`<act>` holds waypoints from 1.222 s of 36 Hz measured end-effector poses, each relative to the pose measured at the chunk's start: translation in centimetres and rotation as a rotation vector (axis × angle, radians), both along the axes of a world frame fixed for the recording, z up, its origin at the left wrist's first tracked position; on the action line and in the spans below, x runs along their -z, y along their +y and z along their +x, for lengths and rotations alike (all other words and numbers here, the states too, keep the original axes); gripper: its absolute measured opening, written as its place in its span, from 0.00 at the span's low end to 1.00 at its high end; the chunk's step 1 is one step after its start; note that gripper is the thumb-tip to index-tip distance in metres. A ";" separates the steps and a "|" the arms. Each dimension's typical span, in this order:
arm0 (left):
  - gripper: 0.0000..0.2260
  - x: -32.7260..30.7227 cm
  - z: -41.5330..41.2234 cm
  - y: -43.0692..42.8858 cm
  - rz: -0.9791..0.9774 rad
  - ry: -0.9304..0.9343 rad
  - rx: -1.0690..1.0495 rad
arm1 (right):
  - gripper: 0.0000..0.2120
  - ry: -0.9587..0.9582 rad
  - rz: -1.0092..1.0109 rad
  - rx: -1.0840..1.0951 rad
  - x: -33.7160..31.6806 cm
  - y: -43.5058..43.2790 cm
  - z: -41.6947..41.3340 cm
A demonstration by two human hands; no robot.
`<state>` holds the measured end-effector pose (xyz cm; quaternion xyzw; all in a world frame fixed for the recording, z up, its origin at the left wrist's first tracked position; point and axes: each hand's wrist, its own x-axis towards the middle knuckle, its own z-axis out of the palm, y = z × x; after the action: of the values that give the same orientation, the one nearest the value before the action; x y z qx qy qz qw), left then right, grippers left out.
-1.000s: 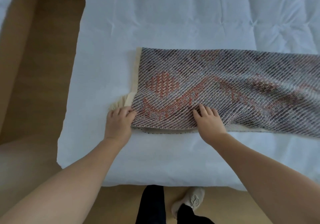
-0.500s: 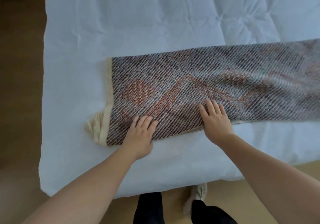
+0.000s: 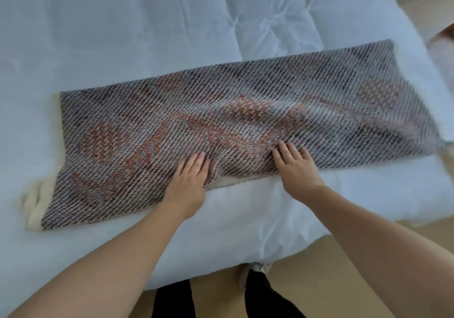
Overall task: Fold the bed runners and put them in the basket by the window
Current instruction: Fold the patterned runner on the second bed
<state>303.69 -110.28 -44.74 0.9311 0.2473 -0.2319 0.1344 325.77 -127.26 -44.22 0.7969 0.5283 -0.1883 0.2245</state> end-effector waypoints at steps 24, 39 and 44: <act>0.29 0.8 17.6 -2.2 0.027 -0.180 -0.185 | 0.27 0.104 0.096 0.045 -1.2 0.5 11.9; 0.32 4.5 26.1 -8.2 0.050 -0.108 -0.210 | 0.31 0.105 0.069 0.055 3.3 -2.3 22.9; 0.33 4.8 32.6 -13.6 0.032 -0.144 -0.250 | 0.34 0.075 0.098 0.022 3.9 -4.8 30.6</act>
<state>336.27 -123.91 -49.50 0.9092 0.3548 -0.1422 0.1650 356.32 -132.11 -48.12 0.8052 0.5360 -0.1943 0.1631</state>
